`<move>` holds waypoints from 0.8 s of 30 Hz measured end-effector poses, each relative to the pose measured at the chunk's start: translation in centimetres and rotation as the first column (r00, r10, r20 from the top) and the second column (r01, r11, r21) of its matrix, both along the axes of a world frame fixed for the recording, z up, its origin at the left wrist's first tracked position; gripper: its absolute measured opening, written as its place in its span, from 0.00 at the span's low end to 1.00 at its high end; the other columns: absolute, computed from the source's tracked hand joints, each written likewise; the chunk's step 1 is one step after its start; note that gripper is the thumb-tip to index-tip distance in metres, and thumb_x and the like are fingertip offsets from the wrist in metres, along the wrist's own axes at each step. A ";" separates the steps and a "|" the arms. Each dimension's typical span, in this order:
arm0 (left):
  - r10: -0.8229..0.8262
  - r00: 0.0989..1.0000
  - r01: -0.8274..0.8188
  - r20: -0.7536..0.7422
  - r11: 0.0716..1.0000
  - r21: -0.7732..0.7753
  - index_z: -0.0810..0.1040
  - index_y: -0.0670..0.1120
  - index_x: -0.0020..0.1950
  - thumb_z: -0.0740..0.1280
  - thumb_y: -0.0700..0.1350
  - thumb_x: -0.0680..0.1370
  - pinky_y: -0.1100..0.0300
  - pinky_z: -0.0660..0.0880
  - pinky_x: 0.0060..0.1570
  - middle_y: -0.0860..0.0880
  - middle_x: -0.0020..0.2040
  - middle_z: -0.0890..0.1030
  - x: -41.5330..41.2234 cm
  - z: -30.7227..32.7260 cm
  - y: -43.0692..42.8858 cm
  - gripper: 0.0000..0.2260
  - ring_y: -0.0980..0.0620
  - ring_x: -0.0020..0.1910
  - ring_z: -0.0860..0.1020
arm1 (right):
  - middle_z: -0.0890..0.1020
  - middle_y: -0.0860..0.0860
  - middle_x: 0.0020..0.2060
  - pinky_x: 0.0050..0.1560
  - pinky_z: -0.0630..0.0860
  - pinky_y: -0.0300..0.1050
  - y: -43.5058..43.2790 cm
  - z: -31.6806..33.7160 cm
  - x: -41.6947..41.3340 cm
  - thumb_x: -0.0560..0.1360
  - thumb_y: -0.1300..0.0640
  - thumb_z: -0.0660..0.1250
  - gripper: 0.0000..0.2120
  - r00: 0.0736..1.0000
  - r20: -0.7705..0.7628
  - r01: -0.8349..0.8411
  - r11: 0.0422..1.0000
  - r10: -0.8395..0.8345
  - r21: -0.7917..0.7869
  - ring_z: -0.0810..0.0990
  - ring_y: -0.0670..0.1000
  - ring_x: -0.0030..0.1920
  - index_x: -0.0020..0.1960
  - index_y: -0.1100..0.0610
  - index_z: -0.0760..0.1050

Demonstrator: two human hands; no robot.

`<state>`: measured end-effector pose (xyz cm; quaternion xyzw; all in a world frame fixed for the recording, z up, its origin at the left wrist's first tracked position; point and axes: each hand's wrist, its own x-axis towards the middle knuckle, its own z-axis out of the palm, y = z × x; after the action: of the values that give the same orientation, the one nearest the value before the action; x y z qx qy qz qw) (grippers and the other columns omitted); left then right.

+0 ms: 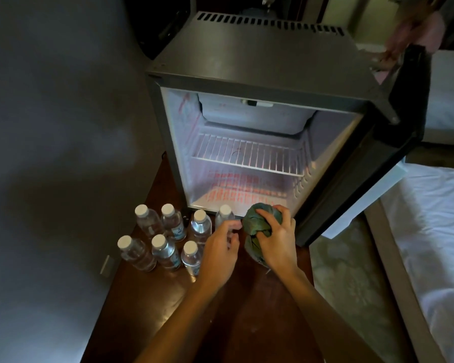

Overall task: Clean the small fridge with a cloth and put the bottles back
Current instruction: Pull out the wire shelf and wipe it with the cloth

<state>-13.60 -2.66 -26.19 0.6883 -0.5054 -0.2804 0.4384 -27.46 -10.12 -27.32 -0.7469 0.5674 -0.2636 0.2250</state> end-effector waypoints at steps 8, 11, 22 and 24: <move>0.036 0.999 -0.035 0.023 0.998 -0.046 0.76 0.49 0.59 0.62 0.39 0.81 0.75 0.71 0.48 0.54 0.53 0.80 -0.5 1.6 -4.0 0.09 0.62 0.50 0.78 | 0.64 0.52 0.68 0.72 0.64 0.48 -6.2 3.4 -0.1 0.72 0.64 0.71 0.26 0.995 0.099 0.020 0.995 -0.010 -0.099 0.63 0.56 0.70 0.69 0.50 0.75; 0.058 0.998 -0.058 0.011 0.998 -0.038 0.77 0.48 0.59 0.62 0.39 0.82 0.76 0.70 0.43 0.54 0.49 0.81 0.0 1.9 -4.6 0.09 0.63 0.44 0.78 | 0.63 0.52 0.68 0.73 0.63 0.50 -6.6 3.1 0.4 0.72 0.64 0.72 0.27 0.993 0.120 0.026 0.995 -0.014 -0.096 0.62 0.55 0.71 0.69 0.50 0.75; 0.158 0.915 -0.148 -0.372 0.987 0.056 0.75 0.46 0.66 0.59 0.40 0.83 0.52 0.80 0.56 0.54 0.61 0.78 2.3 2.3 -9.4 0.13 0.62 0.49 0.81 | 0.64 0.53 0.69 0.73 0.65 0.55 -6.2 4.4 0.3 0.73 0.65 0.71 0.26 0.991 0.102 0.093 0.991 -0.083 -0.097 0.63 0.57 0.70 0.68 0.50 0.75; 0.218 0.803 -0.156 -0.554 0.975 0.158 0.74 0.43 0.66 0.60 0.38 0.83 0.51 0.80 0.57 0.48 0.58 0.79 2.7 2.7 -10.9 0.12 0.59 0.46 0.81 | 0.62 0.54 0.70 0.73 0.64 0.54 -7.8 6.1 0.2 0.74 0.64 0.70 0.25 0.994 0.062 0.092 0.986 -0.084 -0.136 0.62 0.58 0.71 0.69 0.50 0.74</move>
<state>-10.90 -13.57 -23.48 0.6420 -0.2659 -0.4541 0.5577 -27.23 -17.96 -21.19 -0.7271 0.5737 -0.3332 0.1765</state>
